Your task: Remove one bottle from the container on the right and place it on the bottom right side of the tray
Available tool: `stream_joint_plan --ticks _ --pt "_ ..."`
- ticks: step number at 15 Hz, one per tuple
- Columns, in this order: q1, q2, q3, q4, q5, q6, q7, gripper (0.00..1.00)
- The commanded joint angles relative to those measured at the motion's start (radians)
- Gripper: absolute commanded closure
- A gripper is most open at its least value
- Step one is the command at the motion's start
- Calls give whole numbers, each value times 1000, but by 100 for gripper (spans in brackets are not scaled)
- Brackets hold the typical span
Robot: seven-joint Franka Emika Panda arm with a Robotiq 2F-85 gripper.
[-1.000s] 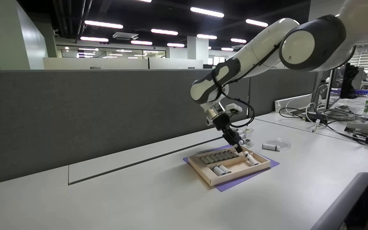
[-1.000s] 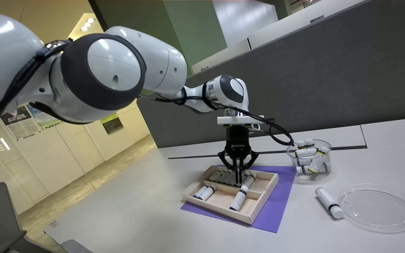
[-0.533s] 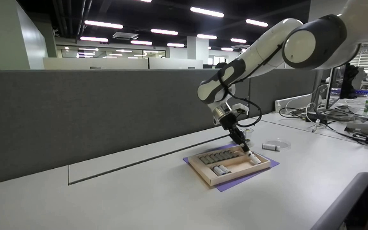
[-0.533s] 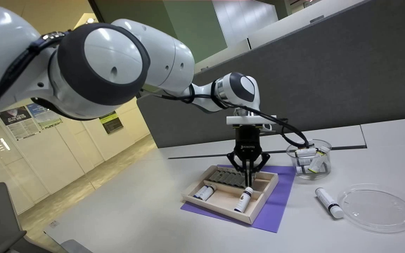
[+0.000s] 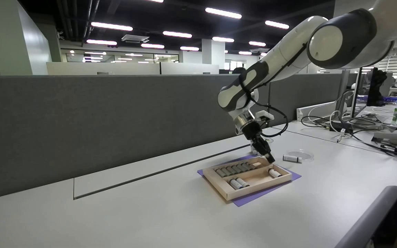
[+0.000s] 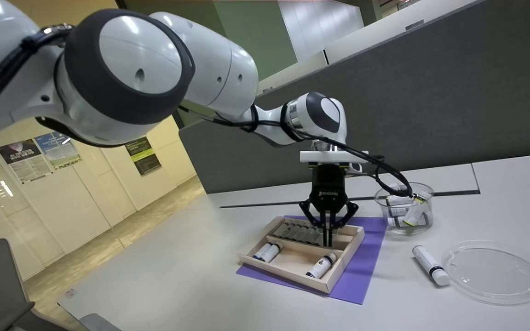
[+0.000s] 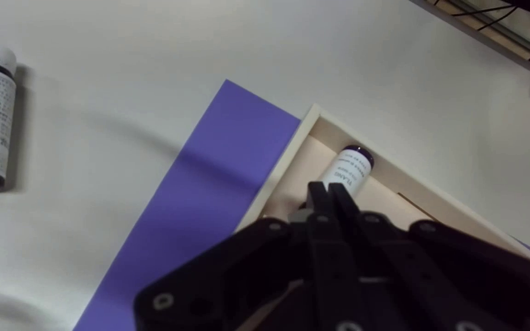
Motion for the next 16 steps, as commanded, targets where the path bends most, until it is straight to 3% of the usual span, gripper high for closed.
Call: stream_joint_plan --ticks 1,3,4,5,12,13,15,16 --pt "-10 -101 4 -116 14 52 10 100" --pt "-15 -170 1 -178 14 137 11 100" --pt "-15 -210 -5 -222 10 213 27 75" --pt "-16 -248 -11 -264 7 282 36 75" --pt "-62 -486 -12 -567 51 687 162 23" --pt "-66 -387 4 -421 35 609 98 41" --pt "-73 -435 0 -490 38 654 124 26" --pt "-73 -447 0 -508 39 661 128 23"
